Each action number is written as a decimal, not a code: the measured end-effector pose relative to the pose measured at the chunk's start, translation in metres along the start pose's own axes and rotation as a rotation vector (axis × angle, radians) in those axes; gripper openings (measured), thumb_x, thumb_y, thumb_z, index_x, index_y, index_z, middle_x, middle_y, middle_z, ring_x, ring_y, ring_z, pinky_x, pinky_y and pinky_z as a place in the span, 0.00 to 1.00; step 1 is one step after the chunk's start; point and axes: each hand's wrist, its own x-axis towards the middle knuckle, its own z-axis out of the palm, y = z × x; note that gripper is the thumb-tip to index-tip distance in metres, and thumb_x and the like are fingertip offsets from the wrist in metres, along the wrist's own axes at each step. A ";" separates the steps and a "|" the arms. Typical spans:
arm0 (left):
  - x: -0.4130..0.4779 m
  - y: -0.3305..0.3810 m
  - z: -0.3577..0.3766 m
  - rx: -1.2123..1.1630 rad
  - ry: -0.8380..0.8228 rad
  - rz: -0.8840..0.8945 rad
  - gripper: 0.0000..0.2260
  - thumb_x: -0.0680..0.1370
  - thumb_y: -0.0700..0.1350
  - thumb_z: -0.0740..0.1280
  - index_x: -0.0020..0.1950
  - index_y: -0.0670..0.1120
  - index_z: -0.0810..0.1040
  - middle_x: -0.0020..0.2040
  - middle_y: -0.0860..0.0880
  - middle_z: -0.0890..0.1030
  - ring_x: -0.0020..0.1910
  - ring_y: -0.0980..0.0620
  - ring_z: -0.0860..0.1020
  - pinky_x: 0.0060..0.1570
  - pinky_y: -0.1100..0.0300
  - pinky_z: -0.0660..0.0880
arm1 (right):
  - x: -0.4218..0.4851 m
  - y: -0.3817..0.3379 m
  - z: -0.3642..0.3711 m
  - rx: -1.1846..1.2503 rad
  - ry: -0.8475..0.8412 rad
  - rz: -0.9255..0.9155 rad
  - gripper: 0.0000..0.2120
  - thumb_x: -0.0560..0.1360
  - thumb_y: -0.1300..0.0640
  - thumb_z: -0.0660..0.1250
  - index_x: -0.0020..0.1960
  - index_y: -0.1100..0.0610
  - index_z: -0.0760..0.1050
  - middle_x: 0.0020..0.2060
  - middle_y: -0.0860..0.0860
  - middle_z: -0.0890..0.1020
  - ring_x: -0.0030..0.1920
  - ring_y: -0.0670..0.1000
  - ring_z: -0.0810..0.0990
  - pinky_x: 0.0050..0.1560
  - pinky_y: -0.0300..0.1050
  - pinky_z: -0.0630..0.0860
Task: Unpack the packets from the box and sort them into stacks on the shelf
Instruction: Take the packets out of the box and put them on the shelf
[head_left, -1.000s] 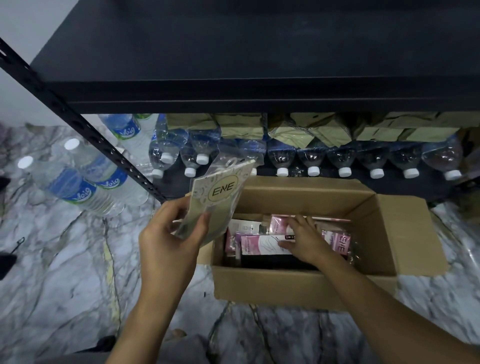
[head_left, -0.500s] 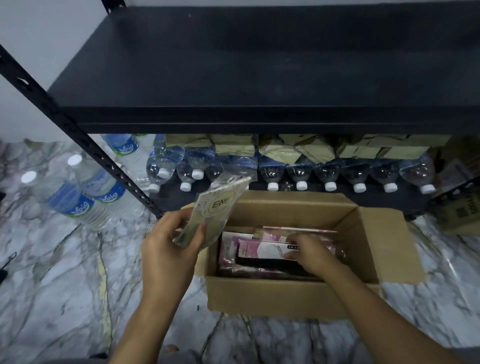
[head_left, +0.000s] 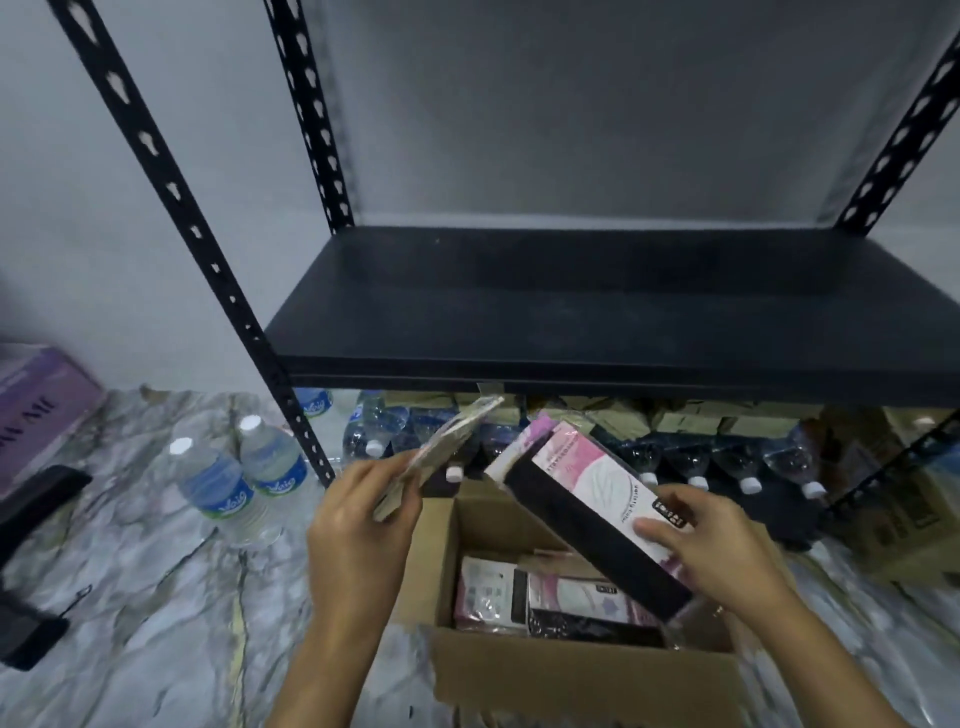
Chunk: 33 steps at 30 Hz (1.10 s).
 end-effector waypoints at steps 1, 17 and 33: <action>0.007 0.004 -0.006 0.002 0.030 0.020 0.13 0.70 0.35 0.76 0.52 0.44 0.84 0.45 0.51 0.82 0.41 0.52 0.79 0.41 0.64 0.74 | -0.002 -0.010 -0.006 0.017 0.011 -0.008 0.07 0.71 0.61 0.73 0.47 0.52 0.78 0.41 0.46 0.83 0.33 0.46 0.82 0.28 0.36 0.76; 0.218 0.022 0.028 0.335 0.032 0.196 0.13 0.74 0.37 0.68 0.57 0.48 0.83 0.42 0.47 0.79 0.37 0.44 0.77 0.28 0.52 0.74 | 0.141 -0.182 0.015 0.262 0.041 -0.044 0.07 0.77 0.59 0.65 0.45 0.60 0.79 0.42 0.60 0.84 0.41 0.60 0.84 0.47 0.57 0.81; 0.236 -0.040 0.098 0.262 -0.509 -0.146 0.31 0.69 0.64 0.72 0.69 0.53 0.74 0.70 0.48 0.73 0.69 0.42 0.66 0.66 0.46 0.66 | 0.188 -0.183 0.076 0.221 0.048 -0.056 0.05 0.76 0.59 0.65 0.49 0.57 0.80 0.46 0.54 0.84 0.43 0.52 0.83 0.44 0.49 0.82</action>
